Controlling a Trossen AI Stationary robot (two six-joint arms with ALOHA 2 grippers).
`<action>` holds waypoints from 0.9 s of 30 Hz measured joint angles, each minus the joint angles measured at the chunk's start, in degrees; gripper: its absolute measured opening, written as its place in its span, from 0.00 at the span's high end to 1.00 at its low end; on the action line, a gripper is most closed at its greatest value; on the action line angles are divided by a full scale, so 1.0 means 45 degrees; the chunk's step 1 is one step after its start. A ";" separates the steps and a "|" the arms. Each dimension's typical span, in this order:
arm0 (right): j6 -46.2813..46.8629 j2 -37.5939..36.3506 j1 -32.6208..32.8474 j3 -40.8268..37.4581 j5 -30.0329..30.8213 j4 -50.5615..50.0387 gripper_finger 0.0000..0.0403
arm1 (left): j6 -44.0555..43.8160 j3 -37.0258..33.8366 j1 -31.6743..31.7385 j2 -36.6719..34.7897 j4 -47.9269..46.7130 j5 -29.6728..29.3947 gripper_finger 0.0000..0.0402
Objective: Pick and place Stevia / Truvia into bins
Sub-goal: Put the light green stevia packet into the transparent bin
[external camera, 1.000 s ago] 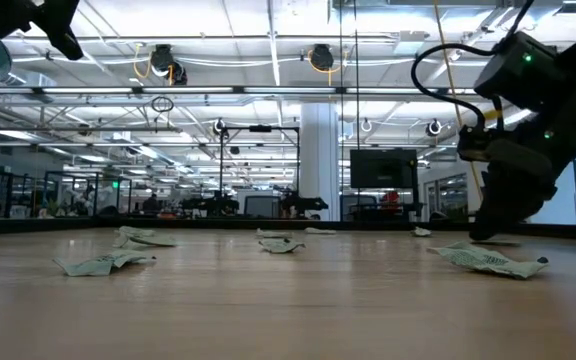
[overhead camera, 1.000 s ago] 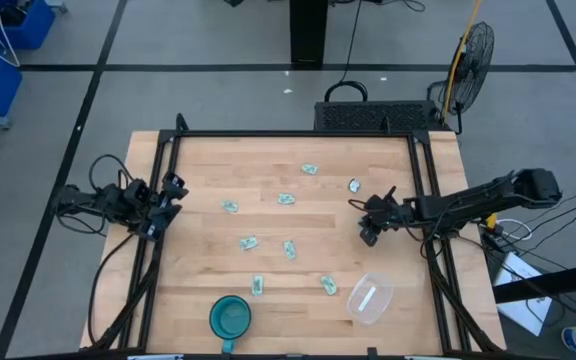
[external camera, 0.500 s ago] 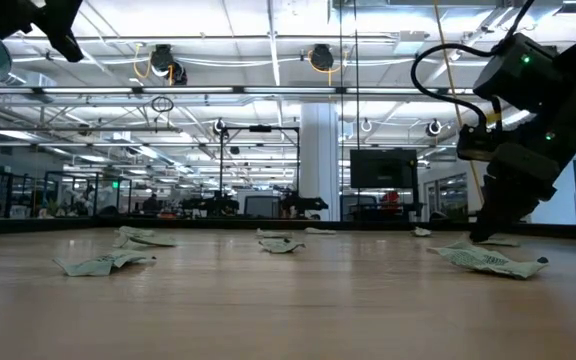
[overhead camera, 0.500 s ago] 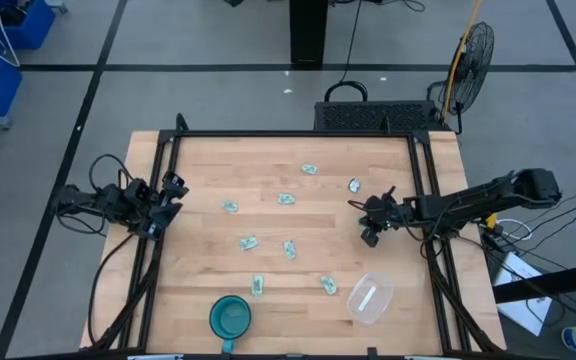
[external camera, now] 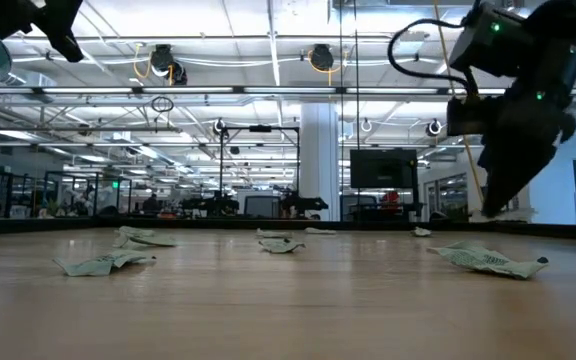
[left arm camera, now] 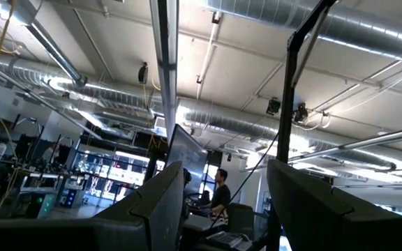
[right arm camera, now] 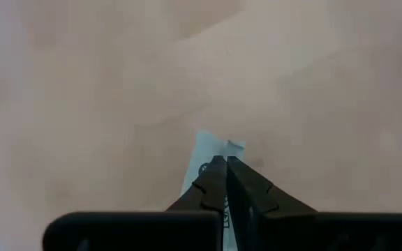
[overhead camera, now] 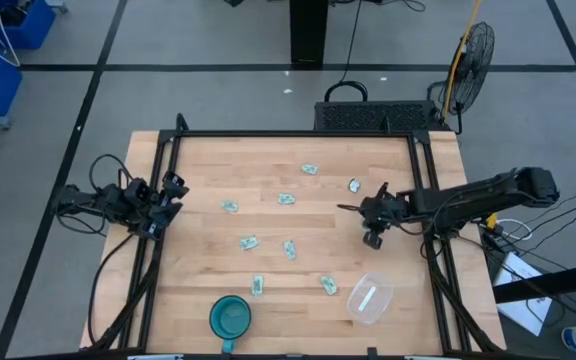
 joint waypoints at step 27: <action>0.1836 0.2725 0.7598 0.3094 -0.1780 -0.0234 1.00 | -0.2598 0.0000 0.0001 -0.0005 0.0626 0.0132 0.47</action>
